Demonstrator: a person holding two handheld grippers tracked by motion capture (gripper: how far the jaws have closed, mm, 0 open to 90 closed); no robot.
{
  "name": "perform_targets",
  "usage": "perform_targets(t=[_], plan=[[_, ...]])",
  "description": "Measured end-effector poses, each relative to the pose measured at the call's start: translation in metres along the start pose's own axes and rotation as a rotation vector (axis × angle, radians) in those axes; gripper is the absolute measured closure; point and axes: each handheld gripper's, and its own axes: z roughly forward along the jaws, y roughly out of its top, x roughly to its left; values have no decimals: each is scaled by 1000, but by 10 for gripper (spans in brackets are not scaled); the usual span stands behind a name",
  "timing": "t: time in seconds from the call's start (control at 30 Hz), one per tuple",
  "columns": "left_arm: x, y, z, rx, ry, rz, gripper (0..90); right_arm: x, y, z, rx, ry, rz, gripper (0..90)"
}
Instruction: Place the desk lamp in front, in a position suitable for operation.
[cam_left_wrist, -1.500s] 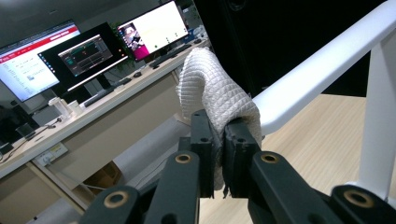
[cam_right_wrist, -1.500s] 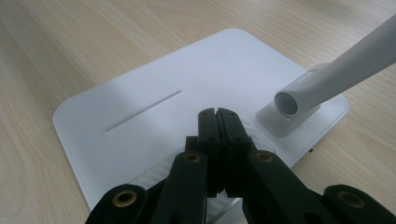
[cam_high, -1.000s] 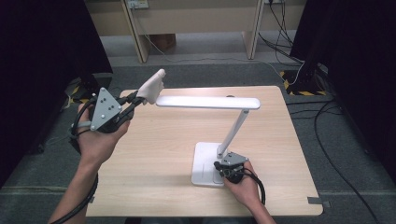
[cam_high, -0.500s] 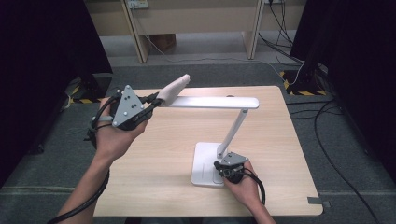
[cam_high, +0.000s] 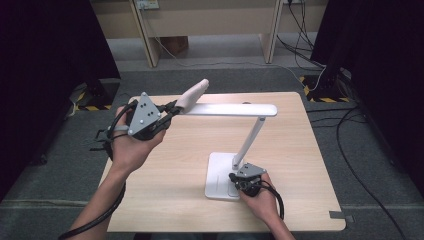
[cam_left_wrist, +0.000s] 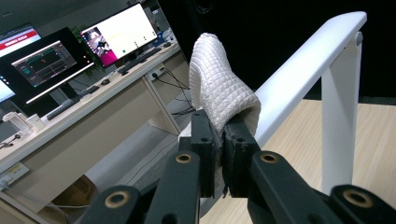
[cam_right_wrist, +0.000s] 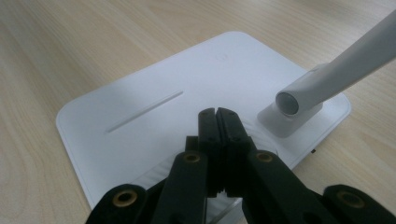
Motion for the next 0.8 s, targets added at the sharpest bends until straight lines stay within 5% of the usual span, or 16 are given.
perform_targets(t=[0.8], plan=[[-18, 3, 14, -31, 13, -54, 848, -1, -2, 0, -14, -2, 7, 894]])
